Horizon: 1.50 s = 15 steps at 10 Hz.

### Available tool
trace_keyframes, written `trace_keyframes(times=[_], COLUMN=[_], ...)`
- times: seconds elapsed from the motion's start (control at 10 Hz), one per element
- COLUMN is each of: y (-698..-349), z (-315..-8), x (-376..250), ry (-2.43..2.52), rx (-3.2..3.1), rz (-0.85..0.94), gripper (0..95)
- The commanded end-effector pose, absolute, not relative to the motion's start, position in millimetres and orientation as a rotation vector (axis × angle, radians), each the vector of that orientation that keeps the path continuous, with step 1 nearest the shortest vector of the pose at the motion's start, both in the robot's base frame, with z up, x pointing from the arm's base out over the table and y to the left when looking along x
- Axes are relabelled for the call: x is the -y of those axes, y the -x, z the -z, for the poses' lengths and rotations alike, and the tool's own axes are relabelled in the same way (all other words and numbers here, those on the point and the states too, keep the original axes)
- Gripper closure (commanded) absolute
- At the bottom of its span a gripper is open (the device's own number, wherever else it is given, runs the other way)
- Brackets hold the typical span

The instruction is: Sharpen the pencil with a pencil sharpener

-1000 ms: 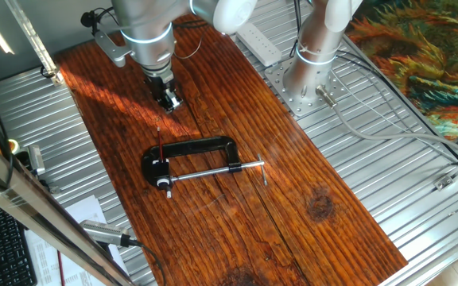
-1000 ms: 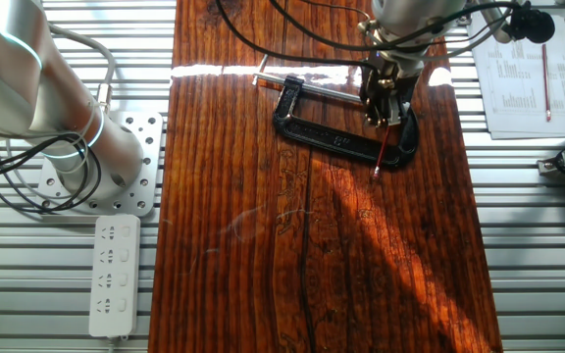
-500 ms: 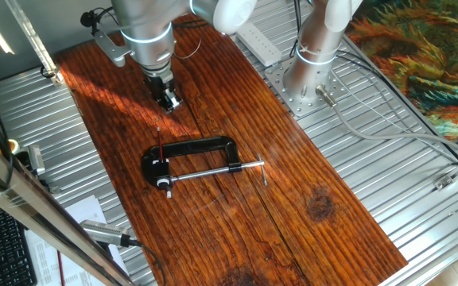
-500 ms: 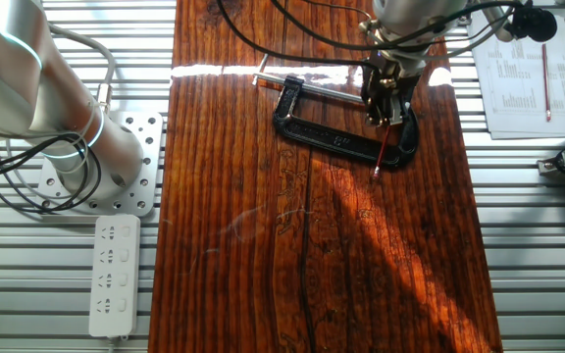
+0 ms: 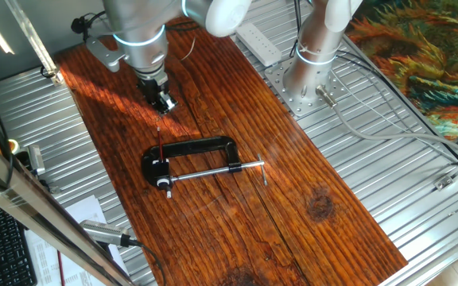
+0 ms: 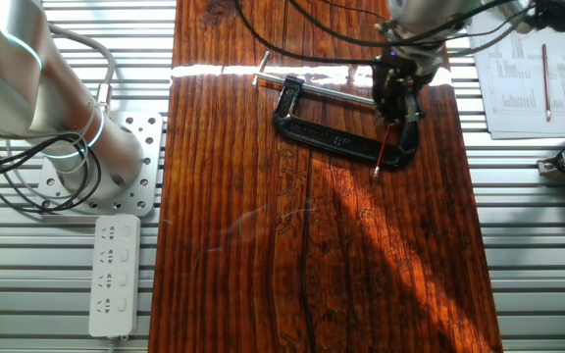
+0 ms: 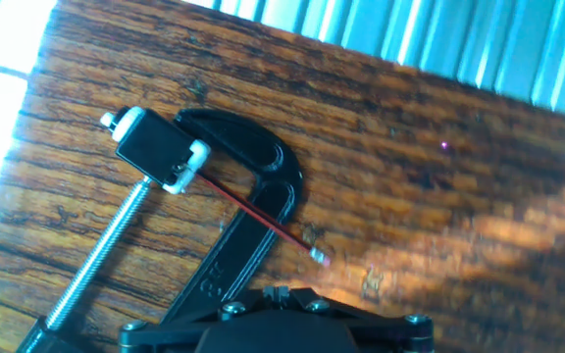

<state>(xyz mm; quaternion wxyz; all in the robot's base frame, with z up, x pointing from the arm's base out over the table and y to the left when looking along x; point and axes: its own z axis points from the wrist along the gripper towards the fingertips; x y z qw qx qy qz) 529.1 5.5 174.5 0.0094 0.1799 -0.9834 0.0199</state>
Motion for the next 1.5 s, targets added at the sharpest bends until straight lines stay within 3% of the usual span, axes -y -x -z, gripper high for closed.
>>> trace_keyframes(times=[0.1,0.8,1.2,1.5], y=[-549.3,-625.4,-631.6,-618.5], z=[-177.6,-155.9,-140.3,-105.2], x=[-14.1,-79.3,-124.5,-151.5], ry=[-0.667,-0.923,-1.063,-1.114], rx=[3.052,2.996,2.973,2.965], rz=[-0.049,0.022,0.032,0.048], gripper=[95.0,95.0,95.0,95.0])
